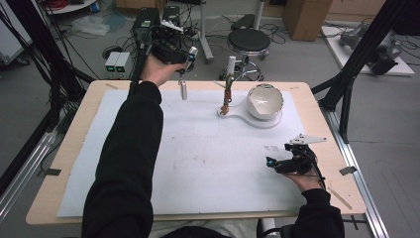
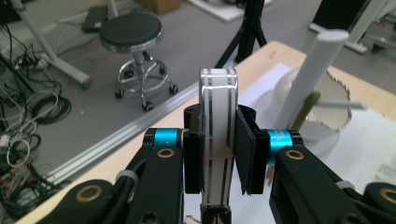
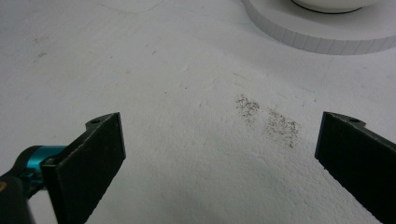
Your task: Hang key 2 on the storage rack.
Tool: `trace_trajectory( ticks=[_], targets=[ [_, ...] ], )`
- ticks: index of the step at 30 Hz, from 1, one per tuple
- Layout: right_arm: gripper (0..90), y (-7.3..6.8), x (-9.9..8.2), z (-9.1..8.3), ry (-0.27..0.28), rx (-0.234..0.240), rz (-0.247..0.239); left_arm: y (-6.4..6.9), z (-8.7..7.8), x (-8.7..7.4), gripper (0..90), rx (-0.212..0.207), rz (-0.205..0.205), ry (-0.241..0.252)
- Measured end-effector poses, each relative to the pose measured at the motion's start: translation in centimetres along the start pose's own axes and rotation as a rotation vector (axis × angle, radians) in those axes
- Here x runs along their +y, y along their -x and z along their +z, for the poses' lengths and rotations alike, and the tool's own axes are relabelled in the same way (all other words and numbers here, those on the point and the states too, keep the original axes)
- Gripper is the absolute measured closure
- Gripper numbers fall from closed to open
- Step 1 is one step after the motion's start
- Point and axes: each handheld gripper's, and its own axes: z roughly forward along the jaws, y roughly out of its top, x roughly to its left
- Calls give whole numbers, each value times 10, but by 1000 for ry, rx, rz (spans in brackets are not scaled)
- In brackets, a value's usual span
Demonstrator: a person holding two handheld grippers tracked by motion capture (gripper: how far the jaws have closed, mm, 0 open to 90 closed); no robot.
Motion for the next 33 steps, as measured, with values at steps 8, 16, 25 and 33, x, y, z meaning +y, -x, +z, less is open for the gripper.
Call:
trace_trajectory(
  ticks=[8, 16, 25, 33],
  targets=[
    [7, -3, 0, 0, -2, -2, -17, 13, 21, 8, 745, 38, 10, 31],
    [8, -4, 0, -2, 2, -4, -19, 33, 41, 15, 746, 3, 10, 65],
    [7, -4, -1, -1, -11, -7, -24, 43, 69, 12, 746, -4, -2, 38],
    [7, -4, -2, -2, -14, -4, -23, 41, 81, 11, 745, -29, -44, 58]
  ],
)
